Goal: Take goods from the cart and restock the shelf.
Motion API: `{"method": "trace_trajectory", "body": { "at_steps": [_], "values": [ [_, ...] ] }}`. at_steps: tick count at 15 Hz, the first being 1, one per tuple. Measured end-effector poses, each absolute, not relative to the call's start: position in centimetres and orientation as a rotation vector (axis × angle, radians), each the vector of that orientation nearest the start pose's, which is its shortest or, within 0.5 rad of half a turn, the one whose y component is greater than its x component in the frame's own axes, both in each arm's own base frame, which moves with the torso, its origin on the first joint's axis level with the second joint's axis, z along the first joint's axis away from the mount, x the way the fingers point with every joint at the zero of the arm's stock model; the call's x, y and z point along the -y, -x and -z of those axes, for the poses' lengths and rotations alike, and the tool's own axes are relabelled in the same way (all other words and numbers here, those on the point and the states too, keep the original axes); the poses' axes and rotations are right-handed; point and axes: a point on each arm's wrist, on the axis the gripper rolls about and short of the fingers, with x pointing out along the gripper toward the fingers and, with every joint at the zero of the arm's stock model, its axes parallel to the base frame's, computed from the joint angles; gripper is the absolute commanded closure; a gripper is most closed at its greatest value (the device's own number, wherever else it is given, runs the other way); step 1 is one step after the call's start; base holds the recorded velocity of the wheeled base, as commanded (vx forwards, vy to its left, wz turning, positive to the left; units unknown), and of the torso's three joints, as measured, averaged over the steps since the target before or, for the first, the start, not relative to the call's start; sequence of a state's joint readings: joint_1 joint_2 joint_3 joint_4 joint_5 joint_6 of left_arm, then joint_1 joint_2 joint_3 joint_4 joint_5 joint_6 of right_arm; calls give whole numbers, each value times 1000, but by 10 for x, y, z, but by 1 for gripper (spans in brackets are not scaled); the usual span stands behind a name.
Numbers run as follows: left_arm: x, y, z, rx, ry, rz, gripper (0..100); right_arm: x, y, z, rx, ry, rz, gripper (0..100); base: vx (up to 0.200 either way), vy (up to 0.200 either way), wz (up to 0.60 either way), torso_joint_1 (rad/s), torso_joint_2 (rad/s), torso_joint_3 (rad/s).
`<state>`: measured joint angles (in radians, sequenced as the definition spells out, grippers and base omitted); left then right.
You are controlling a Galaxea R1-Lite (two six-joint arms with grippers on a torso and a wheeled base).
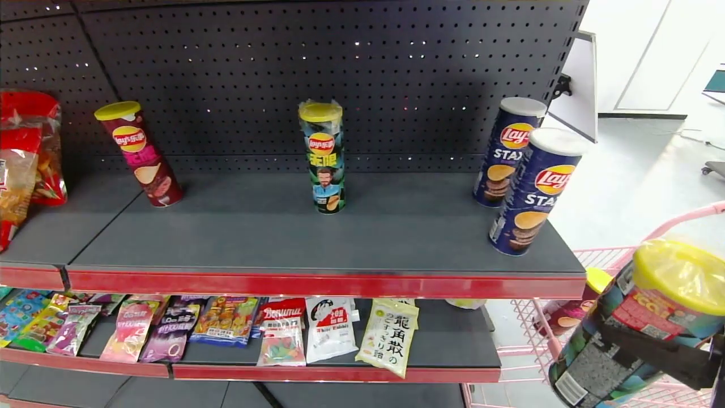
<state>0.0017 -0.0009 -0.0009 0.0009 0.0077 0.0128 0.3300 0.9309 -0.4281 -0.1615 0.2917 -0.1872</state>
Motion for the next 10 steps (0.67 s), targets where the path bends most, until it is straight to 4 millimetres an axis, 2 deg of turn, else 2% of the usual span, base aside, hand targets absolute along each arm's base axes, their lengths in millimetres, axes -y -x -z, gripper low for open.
{"method": "trace_trajectory", "body": {
  "at_steps": [6,10],
  "values": [
    [0,23,-75,0,-11,-10,0,-42,-102,-186,-311,174,-665,100,0,200,0,4,5,2],
    [0,23,-75,-1,-12,-9,0,-43,-104,-185,-322,175,-669,100,0,0,0,0,0,0]
  ]
}}
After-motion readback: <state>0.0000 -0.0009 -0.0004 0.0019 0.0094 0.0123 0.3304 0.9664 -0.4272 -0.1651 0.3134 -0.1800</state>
